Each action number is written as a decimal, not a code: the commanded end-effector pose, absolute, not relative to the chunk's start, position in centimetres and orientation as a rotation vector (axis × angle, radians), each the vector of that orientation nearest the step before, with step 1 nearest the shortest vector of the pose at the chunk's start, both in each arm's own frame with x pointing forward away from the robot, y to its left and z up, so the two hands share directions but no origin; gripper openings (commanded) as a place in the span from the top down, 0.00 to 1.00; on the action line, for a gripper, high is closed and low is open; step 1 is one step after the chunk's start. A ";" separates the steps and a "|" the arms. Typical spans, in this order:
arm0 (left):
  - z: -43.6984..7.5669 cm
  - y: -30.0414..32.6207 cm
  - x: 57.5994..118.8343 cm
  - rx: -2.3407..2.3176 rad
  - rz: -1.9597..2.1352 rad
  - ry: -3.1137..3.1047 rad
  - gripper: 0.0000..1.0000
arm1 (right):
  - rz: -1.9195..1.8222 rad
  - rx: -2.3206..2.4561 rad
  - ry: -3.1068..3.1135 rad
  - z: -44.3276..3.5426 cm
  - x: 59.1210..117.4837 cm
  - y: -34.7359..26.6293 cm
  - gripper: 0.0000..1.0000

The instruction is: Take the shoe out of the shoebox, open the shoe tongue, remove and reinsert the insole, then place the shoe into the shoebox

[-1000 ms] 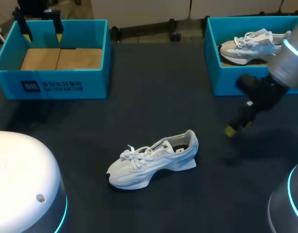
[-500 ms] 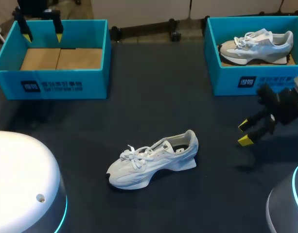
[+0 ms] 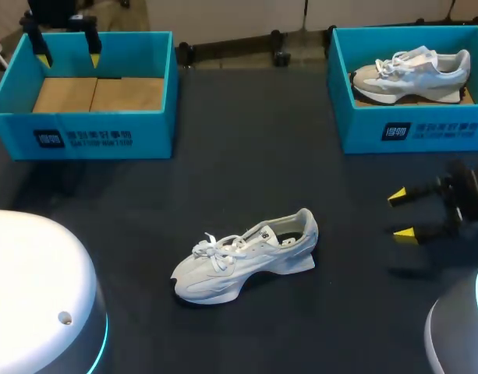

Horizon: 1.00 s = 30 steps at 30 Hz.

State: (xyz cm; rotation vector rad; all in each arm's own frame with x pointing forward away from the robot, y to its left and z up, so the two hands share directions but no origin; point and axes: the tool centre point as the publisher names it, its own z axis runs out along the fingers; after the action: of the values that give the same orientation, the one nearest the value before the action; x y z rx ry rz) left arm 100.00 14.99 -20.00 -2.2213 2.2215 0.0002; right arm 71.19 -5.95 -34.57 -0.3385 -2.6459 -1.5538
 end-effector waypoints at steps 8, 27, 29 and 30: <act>-20.0 15.0 100.0 -2.221 0.000 2.222 0.00 | -1.740 -0.268 -2.615 -35.7 71.4 -5.3 0.00; -20.0 15.0 100.0 -2.221 0.000 2.222 0.00 | -1.729 -0.099 -2.551 -39.0 73.9 1.4 0.00; -20.0 15.0 100.0 -2.221 0.000 2.222 0.00 | -1.729 -0.066 -2.530 -39.2 74.0 1.7 0.00; -20.0 15.0 100.0 -2.221 0.000 2.222 0.00 | -1.735 -0.056 -2.522 -39.2 74.1 1.8 0.00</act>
State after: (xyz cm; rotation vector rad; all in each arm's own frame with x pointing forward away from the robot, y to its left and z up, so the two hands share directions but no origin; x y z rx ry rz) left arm 100.00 14.99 -20.00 -2.2212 2.2215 0.0002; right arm 72.90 1.44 -38.60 -0.1012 -2.5601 -1.7406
